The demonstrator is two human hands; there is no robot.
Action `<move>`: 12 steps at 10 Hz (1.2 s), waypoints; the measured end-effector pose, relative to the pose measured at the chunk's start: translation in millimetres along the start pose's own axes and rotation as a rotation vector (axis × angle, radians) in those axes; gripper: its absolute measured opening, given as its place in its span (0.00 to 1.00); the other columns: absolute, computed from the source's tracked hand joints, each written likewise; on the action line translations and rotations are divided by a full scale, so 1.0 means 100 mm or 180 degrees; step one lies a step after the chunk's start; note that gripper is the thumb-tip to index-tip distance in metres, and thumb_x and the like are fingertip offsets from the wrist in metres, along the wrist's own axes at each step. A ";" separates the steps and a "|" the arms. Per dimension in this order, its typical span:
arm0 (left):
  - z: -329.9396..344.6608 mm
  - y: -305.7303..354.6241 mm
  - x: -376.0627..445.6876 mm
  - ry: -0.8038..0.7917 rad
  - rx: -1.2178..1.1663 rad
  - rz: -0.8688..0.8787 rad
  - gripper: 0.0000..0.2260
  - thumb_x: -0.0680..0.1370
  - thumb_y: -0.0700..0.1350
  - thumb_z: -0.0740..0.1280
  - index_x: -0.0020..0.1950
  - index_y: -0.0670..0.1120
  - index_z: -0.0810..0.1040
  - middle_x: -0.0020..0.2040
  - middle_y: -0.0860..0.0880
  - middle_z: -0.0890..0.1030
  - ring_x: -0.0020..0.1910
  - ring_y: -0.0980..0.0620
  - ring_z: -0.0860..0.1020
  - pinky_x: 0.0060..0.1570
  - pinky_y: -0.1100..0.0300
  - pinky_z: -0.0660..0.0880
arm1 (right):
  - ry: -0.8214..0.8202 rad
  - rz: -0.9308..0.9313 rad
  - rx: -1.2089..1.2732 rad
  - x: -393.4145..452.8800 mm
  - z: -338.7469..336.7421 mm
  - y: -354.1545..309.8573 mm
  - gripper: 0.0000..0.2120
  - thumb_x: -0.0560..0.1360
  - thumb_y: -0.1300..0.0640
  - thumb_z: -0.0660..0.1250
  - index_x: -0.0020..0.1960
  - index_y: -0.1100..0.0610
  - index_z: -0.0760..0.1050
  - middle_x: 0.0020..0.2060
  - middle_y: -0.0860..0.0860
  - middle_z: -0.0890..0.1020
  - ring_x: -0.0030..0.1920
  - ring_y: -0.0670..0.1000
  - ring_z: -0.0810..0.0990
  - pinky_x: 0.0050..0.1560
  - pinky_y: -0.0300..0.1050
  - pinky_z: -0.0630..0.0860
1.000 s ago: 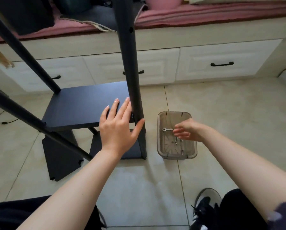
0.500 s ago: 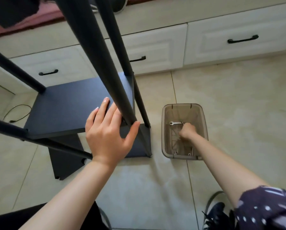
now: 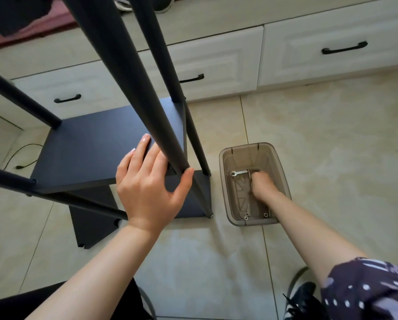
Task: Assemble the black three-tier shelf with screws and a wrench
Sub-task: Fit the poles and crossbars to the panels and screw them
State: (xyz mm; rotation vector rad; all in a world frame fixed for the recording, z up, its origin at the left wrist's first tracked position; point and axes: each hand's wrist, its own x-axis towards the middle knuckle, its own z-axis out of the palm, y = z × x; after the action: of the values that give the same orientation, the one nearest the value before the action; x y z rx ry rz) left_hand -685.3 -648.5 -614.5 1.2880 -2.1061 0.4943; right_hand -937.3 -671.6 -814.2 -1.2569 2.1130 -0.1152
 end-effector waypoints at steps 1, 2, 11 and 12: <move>0.00 0.00 0.00 0.0008 -0.0004 -0.0005 0.23 0.81 0.59 0.62 0.65 0.43 0.81 0.66 0.47 0.81 0.70 0.44 0.75 0.67 0.47 0.69 | -0.0048 -0.0190 -0.0238 -0.03 -0.02 0.02 0.11 0.78 0.67 0.57 0.56 0.65 0.74 0.57 0.63 0.78 0.55 0.63 0.78 0.51 0.50 0.74; 0.00 0.00 0.00 0.0012 0.0009 -0.0006 0.23 0.81 0.59 0.62 0.64 0.43 0.81 0.66 0.47 0.81 0.70 0.44 0.76 0.67 0.47 0.68 | -0.0176 -0.0282 -0.0350 -0.08 -0.03 0.01 0.07 0.78 0.65 0.59 0.54 0.62 0.74 0.55 0.61 0.79 0.54 0.62 0.78 0.48 0.48 0.73; 0.01 0.01 0.00 -0.0132 -0.0078 -0.0103 0.23 0.81 0.60 0.60 0.65 0.45 0.81 0.66 0.49 0.80 0.71 0.44 0.74 0.67 0.45 0.69 | -0.0870 0.0065 -0.0444 -0.25 -0.05 -0.10 0.15 0.73 0.63 0.72 0.58 0.63 0.79 0.56 0.60 0.82 0.55 0.56 0.83 0.48 0.45 0.79; -0.04 0.03 0.02 -0.0283 -0.0147 -0.0157 0.23 0.81 0.60 0.60 0.66 0.46 0.81 0.67 0.49 0.80 0.72 0.44 0.73 0.68 0.45 0.68 | -0.0913 0.0135 0.0413 -0.34 -0.22 -0.08 0.02 0.73 0.65 0.72 0.45 0.62 0.82 0.36 0.56 0.83 0.28 0.48 0.81 0.31 0.42 0.79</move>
State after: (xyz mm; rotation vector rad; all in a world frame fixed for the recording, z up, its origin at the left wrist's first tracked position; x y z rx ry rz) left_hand -687.5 -645.8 -610.3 1.3547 -2.1400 0.3713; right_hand -933.3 -653.8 -777.4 -1.0822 1.8537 -0.0488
